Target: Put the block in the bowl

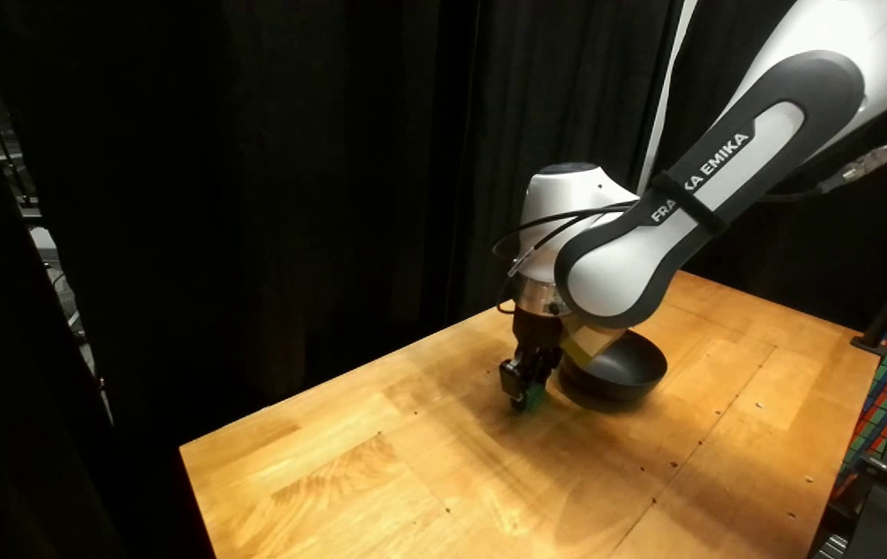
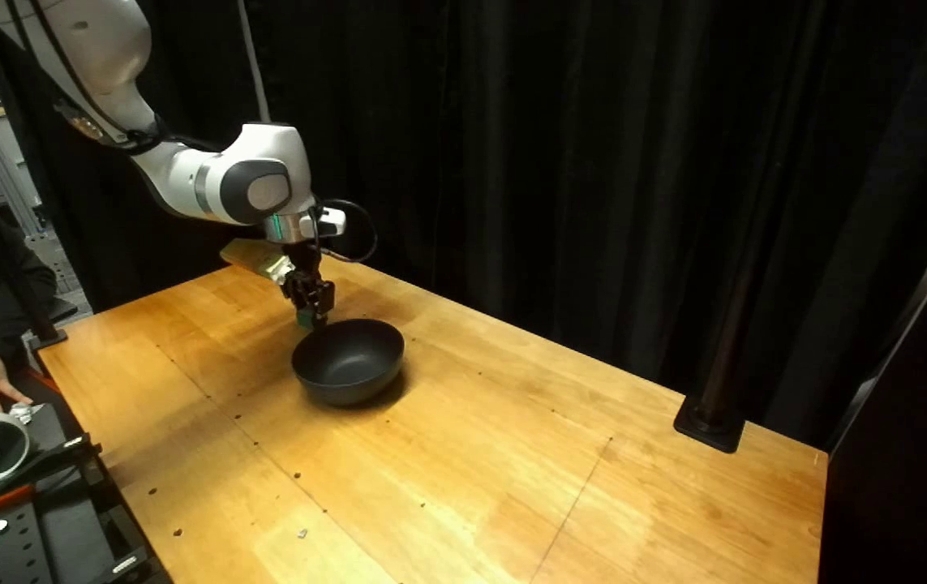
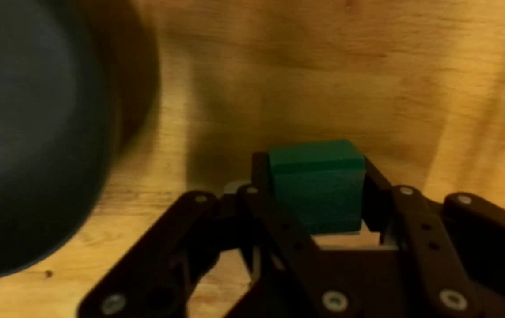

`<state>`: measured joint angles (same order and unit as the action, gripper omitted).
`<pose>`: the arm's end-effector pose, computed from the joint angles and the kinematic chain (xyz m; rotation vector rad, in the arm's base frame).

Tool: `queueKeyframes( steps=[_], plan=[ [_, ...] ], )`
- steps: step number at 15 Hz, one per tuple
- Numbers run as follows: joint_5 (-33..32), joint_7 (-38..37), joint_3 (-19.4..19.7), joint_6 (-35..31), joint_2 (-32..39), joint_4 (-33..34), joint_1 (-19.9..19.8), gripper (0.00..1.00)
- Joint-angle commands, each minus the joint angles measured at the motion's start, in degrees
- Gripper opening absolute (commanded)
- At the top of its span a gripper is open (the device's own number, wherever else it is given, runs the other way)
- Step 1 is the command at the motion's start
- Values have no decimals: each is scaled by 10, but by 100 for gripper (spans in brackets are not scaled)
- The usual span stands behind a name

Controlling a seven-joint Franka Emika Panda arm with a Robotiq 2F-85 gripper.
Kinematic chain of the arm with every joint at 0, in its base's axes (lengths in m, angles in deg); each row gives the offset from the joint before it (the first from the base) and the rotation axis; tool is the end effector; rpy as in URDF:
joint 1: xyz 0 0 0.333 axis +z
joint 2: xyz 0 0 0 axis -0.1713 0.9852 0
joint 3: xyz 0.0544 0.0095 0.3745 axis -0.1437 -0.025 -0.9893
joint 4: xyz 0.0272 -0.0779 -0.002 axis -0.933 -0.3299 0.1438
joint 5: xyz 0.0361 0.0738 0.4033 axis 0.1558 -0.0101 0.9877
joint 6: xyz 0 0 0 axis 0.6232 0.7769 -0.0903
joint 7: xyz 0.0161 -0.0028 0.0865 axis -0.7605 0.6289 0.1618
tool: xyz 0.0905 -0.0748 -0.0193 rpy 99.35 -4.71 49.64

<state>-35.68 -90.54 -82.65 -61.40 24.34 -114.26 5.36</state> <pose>0.6112 0.1917 0.1848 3.1168 0.2694 0.0145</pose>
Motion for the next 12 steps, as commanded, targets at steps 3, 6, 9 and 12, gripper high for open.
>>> queueKeyframes(
  steps=[3, 6, 9, 12],
  plan=[
    [-60, -53, 67, 62, -158, -73, -9, 23],
    [-112, -87, 89, 90, -180, -74, -29, 23],
    [-107, -79, 80, 117, -186, -76, -58, 75],
    [-86, -34, 63, 160, -223, -85, -77, 96]
  ],
)
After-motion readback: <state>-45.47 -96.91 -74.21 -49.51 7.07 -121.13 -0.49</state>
